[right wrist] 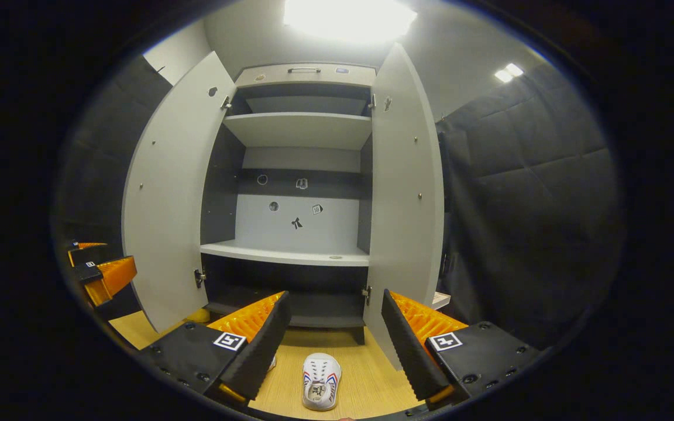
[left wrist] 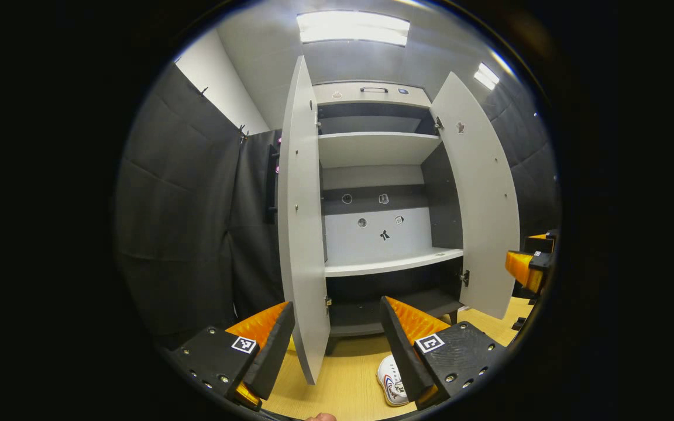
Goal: Grab one shoe with the right hand and put it into the shoe cabinet, grab the other shoe with the left hand and put it into the shoe cabinet; then close the right door with the right hand and the left door with the left hand.
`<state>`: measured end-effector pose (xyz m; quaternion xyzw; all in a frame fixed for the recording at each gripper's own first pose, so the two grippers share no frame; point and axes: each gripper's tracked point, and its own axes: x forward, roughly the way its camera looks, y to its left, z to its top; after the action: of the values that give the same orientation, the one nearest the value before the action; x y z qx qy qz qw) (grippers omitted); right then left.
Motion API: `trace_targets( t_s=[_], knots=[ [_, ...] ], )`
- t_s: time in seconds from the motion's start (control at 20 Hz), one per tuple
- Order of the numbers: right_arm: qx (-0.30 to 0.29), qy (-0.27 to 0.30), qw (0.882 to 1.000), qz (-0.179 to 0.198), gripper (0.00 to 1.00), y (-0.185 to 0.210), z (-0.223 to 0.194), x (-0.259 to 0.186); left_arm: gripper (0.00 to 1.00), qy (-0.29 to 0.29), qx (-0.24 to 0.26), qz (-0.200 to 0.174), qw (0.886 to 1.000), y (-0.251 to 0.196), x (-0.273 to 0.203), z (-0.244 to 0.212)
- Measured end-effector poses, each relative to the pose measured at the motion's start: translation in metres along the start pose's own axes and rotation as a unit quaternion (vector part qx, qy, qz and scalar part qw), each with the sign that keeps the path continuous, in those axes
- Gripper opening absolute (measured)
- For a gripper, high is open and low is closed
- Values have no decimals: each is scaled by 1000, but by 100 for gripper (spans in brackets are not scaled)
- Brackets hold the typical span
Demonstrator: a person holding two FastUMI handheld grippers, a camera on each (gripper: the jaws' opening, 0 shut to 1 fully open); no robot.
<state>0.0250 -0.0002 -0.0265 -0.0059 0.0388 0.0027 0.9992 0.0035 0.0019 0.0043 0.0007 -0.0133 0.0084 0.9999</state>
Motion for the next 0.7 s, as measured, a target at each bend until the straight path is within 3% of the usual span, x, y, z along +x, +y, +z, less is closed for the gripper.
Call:
trace_targets(
  t_s=[0.4, 0.7],
  knots=[
    [8, 84, 996, 30, 98, 13, -55, 53, 79, 2, 5, 18, 1000, -2, 14, 4],
    [14, 161, 985, 60, 98, 28, -117, 85, 79, 10, 11, 22, 1000, -11, 28, 2]
  ],
)
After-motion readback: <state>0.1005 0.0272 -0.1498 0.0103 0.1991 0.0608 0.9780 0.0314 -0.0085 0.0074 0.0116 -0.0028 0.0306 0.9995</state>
